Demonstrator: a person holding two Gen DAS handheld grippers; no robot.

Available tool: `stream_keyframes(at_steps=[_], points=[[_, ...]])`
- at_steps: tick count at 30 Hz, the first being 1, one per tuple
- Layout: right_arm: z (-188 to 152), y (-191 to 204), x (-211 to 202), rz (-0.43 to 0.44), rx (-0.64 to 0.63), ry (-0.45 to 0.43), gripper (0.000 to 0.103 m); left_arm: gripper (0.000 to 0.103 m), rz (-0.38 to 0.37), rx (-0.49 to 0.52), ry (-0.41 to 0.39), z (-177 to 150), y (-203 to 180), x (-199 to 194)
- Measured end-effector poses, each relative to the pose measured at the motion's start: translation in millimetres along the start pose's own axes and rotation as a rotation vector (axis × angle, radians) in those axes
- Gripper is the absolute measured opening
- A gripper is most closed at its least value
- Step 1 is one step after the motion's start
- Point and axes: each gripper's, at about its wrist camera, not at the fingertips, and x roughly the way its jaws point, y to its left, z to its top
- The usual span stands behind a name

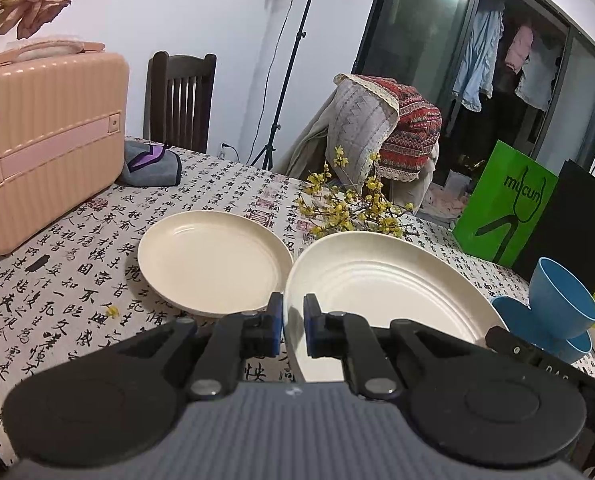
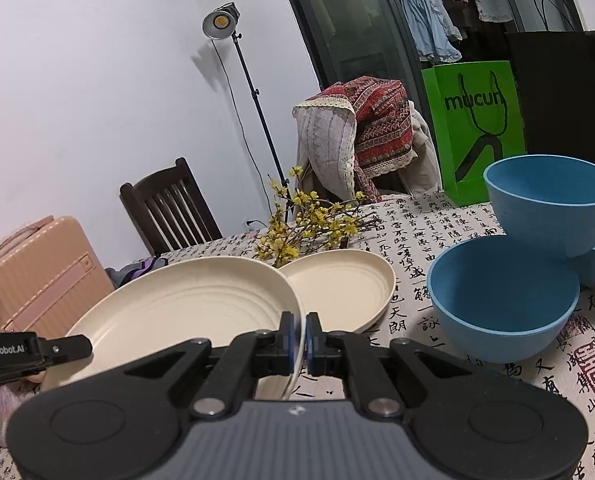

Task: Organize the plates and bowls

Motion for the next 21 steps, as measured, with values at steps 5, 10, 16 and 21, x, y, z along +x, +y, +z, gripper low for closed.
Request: stream_keyframes(at_steps=[5, 10, 16, 21], points=[[-3.3, -2.3, -6.3, 0.001, 0.005, -0.006, 0.006, 0.011, 0.001, 0.013, -0.010, -3.9, -3.6, -5.7], [-6.5, -4.5, -15.8, -0.004, 0.004, -0.019, 0.006, 0.011, -0.004, 0.021, -0.010, -9.1, -7.0, -10.3], [-8.7, -8.2, -26.4, 0.000, 0.003, -0.030, 0.006, 0.011, -0.011, 0.017, -0.011, -15.0, -9.9, -17.0], [-10.7, -9.8, -35.3, 0.000, 0.000, -0.039, 0.006, 0.011, -0.015, 0.015, -0.010, -17.3, -11.2, -19.7]])
